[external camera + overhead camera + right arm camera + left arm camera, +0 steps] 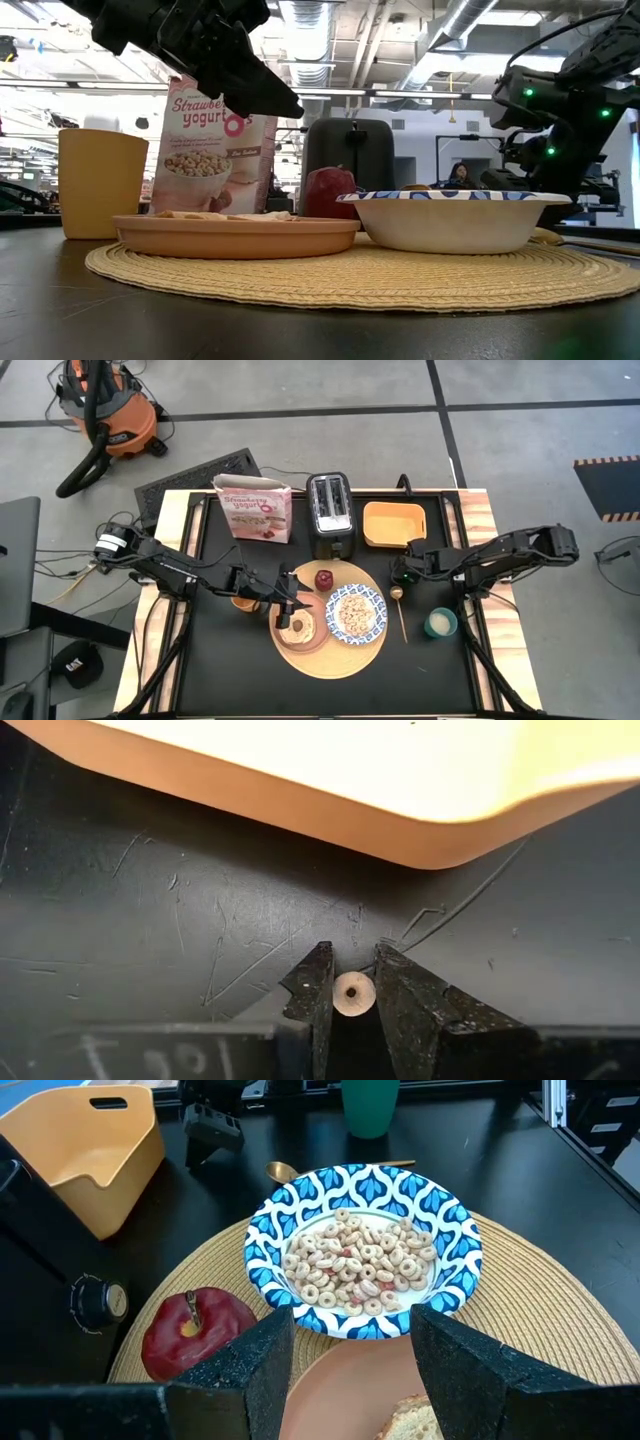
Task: Arrange a breakfast setting
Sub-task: Put the cereal into the bowl, then return to Home Position
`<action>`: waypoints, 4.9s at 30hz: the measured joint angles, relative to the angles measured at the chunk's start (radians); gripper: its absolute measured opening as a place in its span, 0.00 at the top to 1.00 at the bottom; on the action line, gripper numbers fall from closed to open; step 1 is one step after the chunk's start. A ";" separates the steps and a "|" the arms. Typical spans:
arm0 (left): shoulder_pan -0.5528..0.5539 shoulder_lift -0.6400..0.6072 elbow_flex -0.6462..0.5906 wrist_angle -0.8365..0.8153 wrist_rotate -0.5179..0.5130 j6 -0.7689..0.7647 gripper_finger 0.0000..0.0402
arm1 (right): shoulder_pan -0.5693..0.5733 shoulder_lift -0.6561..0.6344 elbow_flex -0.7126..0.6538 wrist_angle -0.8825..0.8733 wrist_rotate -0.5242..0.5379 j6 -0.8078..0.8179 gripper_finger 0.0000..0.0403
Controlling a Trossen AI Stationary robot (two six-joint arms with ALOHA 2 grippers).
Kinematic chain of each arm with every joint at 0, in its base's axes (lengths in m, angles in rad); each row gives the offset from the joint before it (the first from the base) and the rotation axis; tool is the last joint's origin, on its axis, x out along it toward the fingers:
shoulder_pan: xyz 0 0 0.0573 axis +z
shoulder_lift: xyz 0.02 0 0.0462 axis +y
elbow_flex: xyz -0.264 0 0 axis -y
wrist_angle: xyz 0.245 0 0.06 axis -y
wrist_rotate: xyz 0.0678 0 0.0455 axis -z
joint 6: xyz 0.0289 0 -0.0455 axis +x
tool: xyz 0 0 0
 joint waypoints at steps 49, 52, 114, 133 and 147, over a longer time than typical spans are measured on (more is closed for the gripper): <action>0.000 0.000 0.000 0.000 0.000 0.000 0.54 | 0.036 0.015 0.166 -0.281 -0.107 -0.025 0.67; 0.000 0.000 0.000 0.000 0.000 0.000 0.54 | 0.015 0.035 0.166 -0.279 -0.105 -0.048 0.63; 0.000 0.000 0.000 0.001 0.000 0.000 0.54 | 0.357 0.158 0.433 0.110 -0.176 -0.352 0.83; 0.000 -0.006 0.008 0.009 0.002 -0.002 0.54 | 0.308 0.240 0.432 0.179 -0.576 -0.430 0.48; 0.000 -0.378 0.031 -0.352 -0.004 0.058 0.76 | 0.263 -0.118 0.424 0.038 -0.382 -0.765 0.47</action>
